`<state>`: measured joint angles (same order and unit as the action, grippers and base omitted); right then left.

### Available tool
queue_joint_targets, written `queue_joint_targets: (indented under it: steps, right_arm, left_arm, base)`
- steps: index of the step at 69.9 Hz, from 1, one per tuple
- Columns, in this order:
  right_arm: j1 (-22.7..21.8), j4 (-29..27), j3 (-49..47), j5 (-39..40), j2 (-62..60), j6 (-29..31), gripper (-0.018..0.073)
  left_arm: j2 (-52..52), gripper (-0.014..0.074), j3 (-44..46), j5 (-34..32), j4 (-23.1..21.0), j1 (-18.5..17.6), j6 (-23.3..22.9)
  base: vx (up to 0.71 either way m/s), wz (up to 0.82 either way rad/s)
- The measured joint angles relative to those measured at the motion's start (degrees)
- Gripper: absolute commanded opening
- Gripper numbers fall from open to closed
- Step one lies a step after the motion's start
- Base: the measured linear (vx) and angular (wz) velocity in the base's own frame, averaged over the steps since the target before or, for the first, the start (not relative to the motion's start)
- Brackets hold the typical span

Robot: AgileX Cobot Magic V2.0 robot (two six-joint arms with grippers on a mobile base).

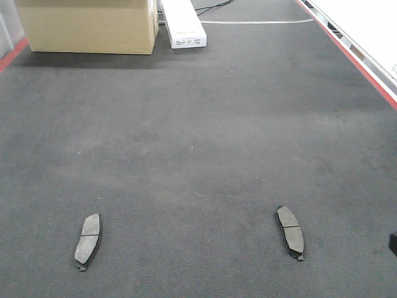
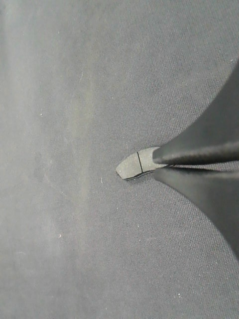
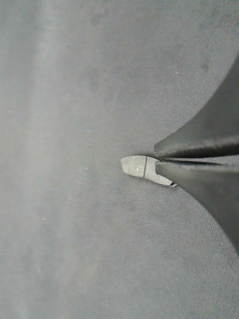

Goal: Move and align brake pads A on conveyor
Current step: 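Raise the open right gripper away from the placed pad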

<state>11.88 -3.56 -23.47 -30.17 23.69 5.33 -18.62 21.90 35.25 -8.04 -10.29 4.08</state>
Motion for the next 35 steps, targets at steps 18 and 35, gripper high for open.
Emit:
queue_joint_targets:
  steps: [18,35]
  right_arm:
    - [0.0,0.0,0.3,1.4,-3.1,0.0,-0.0003]
    - [0.0,0.0,0.3,1.4,-3.1,0.0,-0.0003]
  left_arm:
    - [0.0,-0.0006,0.0,0.0,0.0,0.0,0.0]
    - [0.0,-0.0006,0.0,0.0,0.0,0.0,0.0]
  base:
    - [0.0,0.0]
    - [0.0,0.0]
